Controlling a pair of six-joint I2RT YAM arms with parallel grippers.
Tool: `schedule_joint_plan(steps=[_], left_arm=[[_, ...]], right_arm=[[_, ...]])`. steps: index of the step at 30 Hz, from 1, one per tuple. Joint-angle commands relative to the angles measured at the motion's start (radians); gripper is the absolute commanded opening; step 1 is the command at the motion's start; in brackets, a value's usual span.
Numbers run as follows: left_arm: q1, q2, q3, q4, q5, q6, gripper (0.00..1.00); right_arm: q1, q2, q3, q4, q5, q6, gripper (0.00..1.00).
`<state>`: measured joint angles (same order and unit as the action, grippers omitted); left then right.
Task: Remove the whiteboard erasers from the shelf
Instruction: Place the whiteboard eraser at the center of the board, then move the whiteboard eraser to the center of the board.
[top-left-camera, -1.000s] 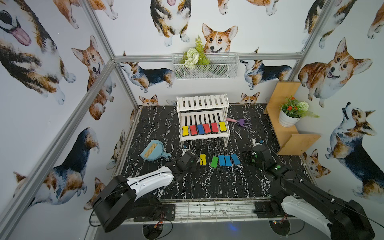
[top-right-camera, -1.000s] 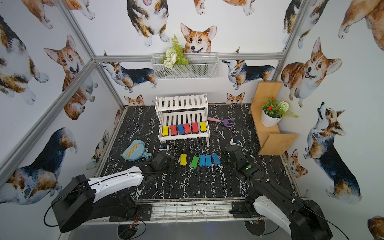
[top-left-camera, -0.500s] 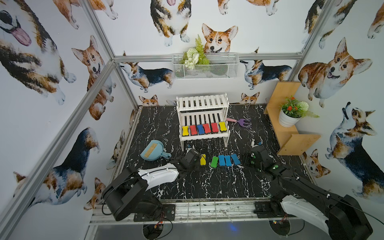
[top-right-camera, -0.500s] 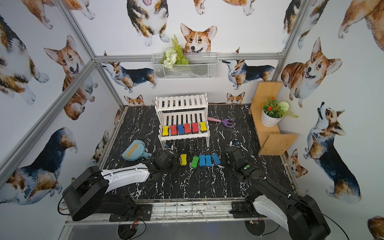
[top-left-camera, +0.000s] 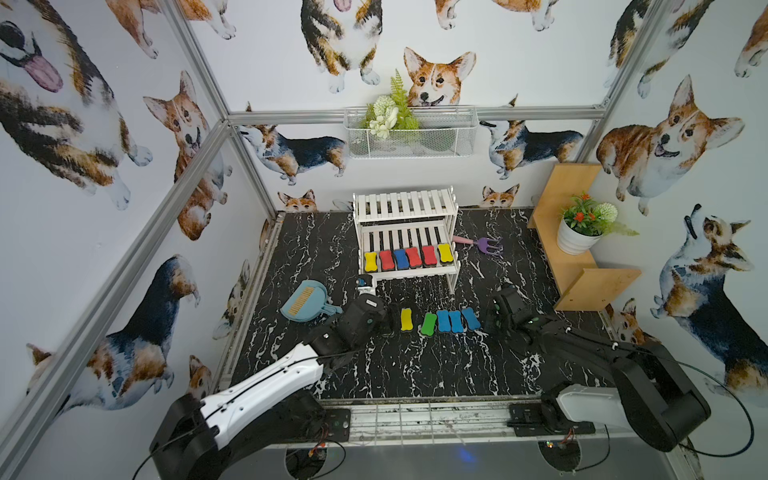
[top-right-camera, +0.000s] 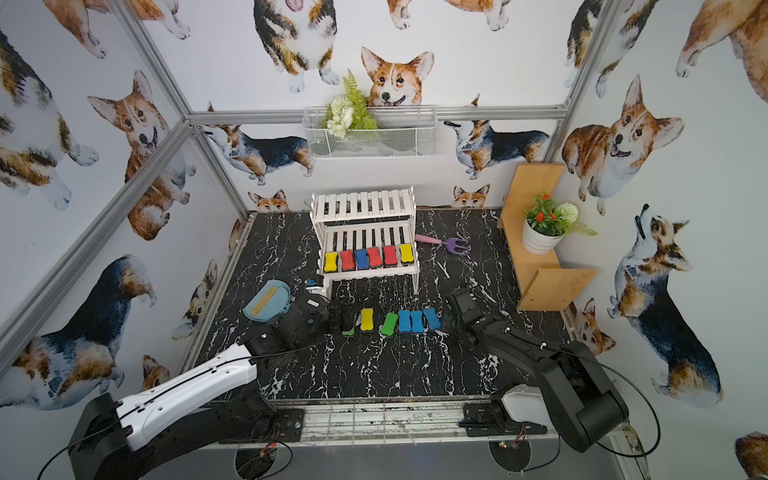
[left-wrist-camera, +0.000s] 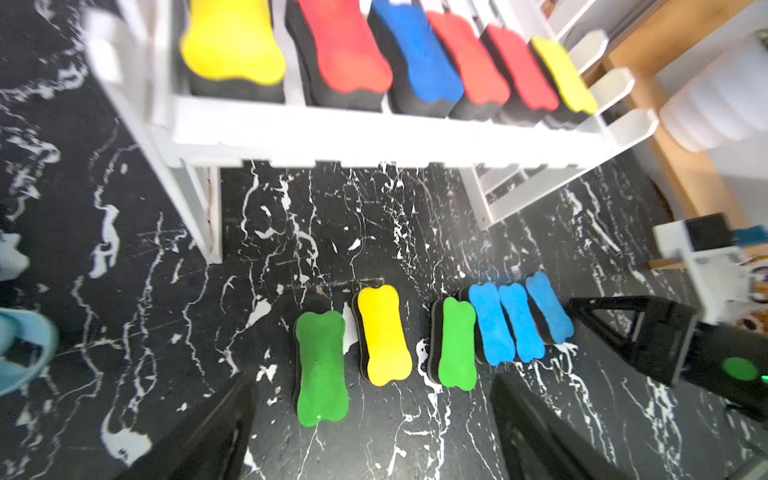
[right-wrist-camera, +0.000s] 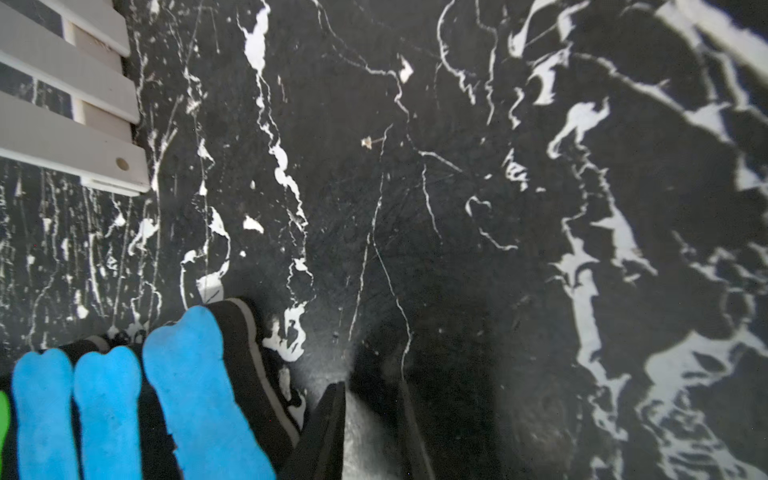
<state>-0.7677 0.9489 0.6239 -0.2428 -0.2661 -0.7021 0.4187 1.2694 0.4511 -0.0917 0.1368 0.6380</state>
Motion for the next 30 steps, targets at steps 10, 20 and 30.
schedule_joint_plan(steps=[10,20,30], left_arm=[[0.025,-0.195,0.084,-0.283,-0.147,0.042,0.99],[0.057,-0.239,0.047,-0.316,-0.186,0.056,0.99],[0.06,-0.282,0.014,-0.293,-0.205,0.042,0.99]], right_arm=[[0.126,0.095,0.047,0.122,-0.045,0.023,0.29],[0.141,-0.016,0.136,-0.002,0.013,-0.004,0.4],[0.168,-0.046,0.529,-0.174,-0.036,-0.131,0.43]])
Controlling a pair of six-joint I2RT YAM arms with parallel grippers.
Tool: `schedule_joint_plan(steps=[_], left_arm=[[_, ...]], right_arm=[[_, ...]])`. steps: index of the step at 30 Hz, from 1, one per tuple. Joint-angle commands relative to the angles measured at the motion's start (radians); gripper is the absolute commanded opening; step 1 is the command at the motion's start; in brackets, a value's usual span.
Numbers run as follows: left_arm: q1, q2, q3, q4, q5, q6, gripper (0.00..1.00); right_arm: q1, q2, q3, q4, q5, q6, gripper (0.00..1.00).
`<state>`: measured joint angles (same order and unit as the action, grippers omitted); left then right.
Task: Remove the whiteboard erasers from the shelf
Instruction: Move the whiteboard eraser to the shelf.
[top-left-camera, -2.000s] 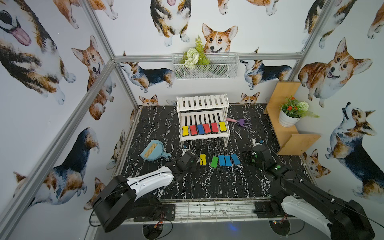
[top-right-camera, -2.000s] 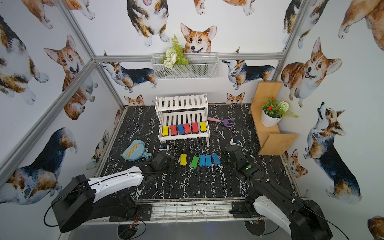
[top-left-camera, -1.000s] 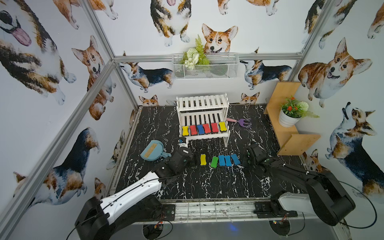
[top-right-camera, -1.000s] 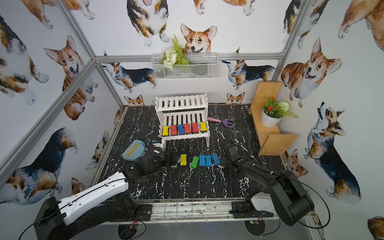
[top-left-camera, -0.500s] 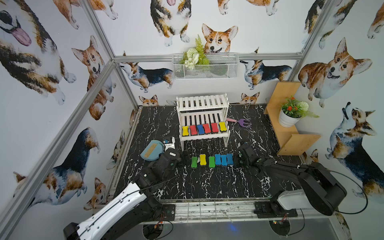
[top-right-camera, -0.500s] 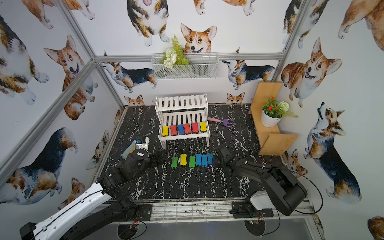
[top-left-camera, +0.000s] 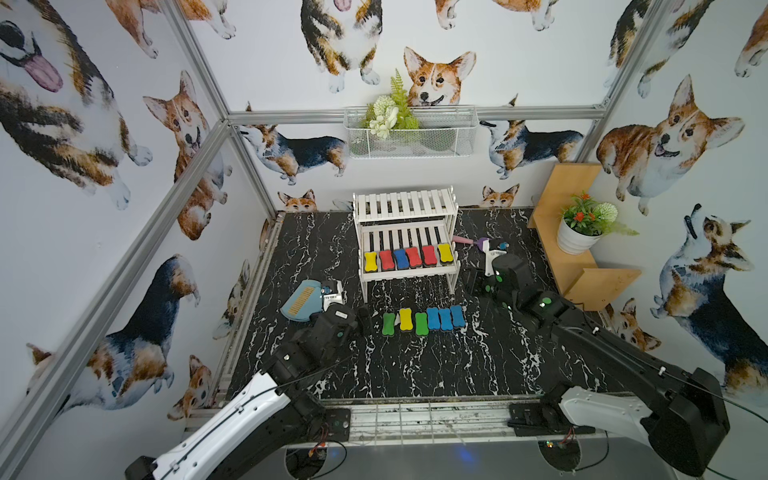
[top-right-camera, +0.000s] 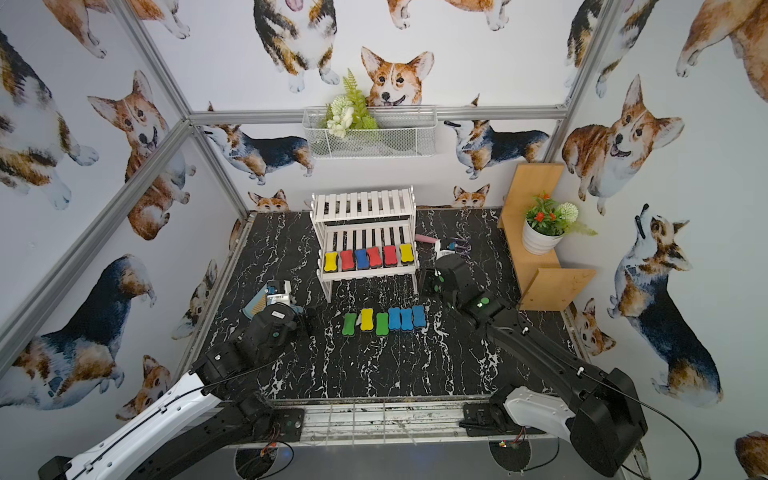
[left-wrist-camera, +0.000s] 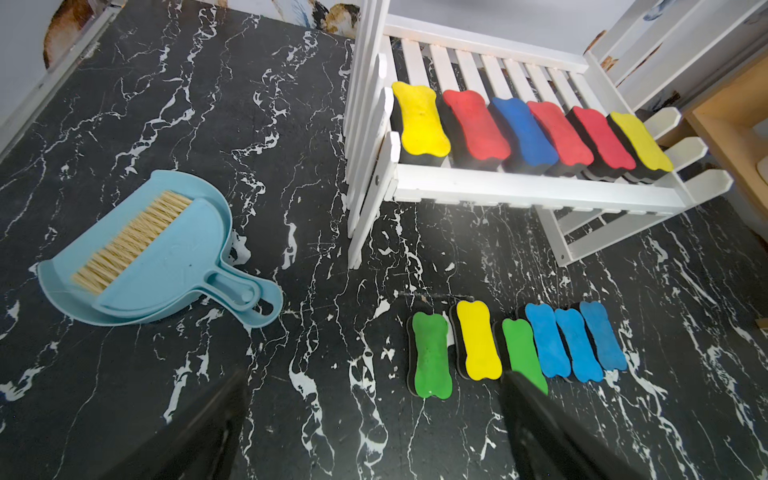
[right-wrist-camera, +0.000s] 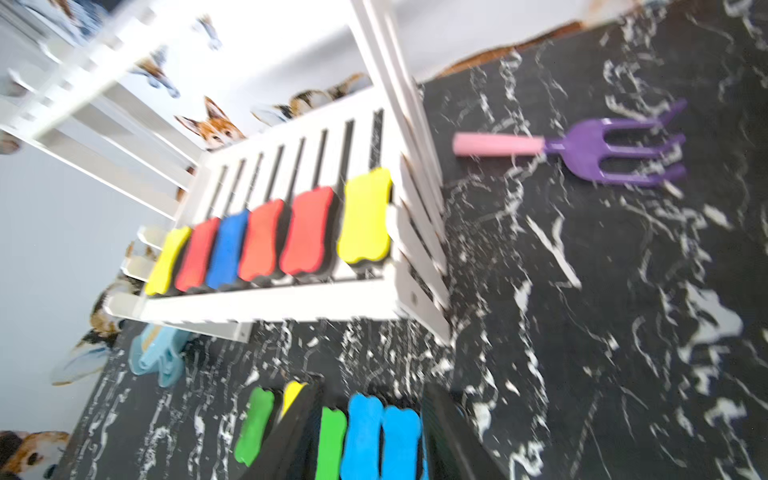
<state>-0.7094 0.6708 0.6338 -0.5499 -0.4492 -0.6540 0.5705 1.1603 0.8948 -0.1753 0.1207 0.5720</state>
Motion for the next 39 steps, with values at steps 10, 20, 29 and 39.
schedule_joint_plan(steps=[10,20,29,39], left_arm=[[0.007,-0.021,0.117,-0.059,-0.039,0.02,0.99],[0.008,-0.044,0.141,-0.082,-0.059,0.028,0.99],[0.009,-0.06,0.133,-0.097,-0.068,0.027,0.99],[0.011,-0.07,0.121,-0.1,-0.084,0.025,0.99]], right_arm=[[0.048,0.399,0.39,-0.135,0.068,-0.136,0.42],[0.049,0.519,0.487,-0.171,0.148,-0.126,0.43],[0.048,0.58,0.49,-0.167,0.13,-0.103,0.46],[0.092,0.619,0.519,-0.13,0.051,-0.086,0.46]])
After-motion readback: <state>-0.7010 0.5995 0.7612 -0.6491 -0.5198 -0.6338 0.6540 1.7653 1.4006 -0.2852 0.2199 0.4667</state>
